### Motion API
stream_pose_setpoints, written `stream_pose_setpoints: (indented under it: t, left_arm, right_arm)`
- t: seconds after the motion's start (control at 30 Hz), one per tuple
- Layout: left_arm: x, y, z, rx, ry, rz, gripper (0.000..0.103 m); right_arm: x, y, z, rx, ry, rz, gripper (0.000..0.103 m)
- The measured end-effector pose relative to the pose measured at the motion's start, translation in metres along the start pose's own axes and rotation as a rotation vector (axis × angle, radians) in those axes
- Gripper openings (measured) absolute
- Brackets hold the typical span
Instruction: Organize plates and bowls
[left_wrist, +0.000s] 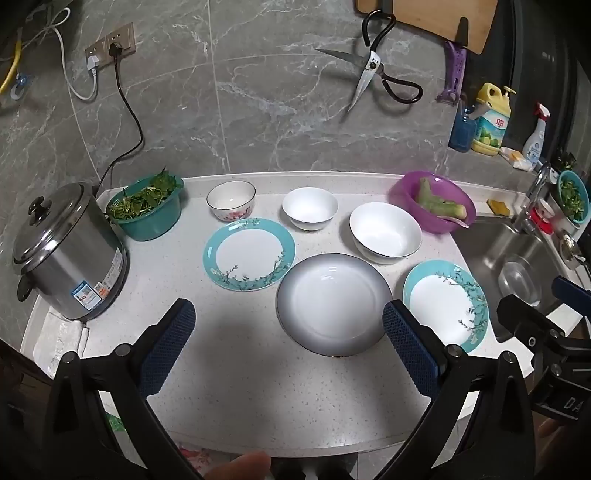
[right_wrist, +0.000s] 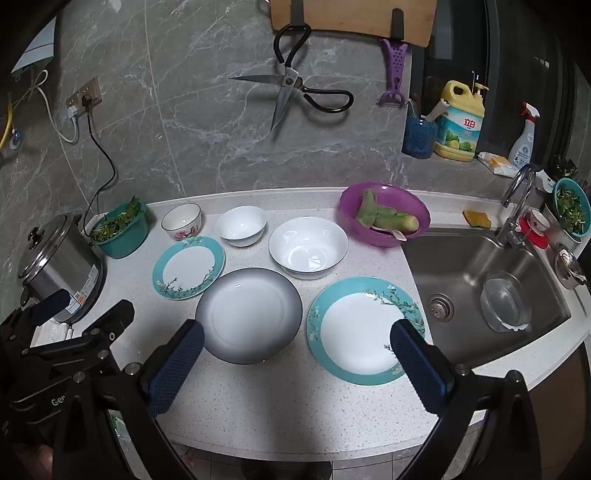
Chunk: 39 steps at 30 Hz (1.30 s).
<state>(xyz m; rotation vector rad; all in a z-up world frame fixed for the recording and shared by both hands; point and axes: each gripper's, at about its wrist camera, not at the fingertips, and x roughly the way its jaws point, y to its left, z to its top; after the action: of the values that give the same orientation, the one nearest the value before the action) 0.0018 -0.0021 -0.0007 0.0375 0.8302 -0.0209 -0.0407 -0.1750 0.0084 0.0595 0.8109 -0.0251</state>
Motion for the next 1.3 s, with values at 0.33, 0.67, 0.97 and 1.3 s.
stream_pose_setpoints:
  t: [0.33,0.67,0.97,1.3]
  left_arm:
    - [-0.005,0.001,-0.004,-0.004,-0.018,-0.004,0.103]
    - [-0.008,0.000,-0.005,-0.002,-0.017,-0.001,0.103]
    - [-0.010,0.001,-0.005,-0.003,-0.016,-0.005,0.103]
    - [-0.010,-0.001,-0.007,-0.002,-0.012,-0.006,0.103]
  right_arm:
    - [-0.001,0.000,-0.002,0.001,0.001,0.001,0.103]
    - [-0.002,0.001,-0.003,0.001,0.000,0.000,0.103]
    - [-0.002,0.000,-0.004,0.001,-0.001,0.001,0.103]
    - [-0.001,0.001,-0.004,0.001,0.000,0.001,0.103]
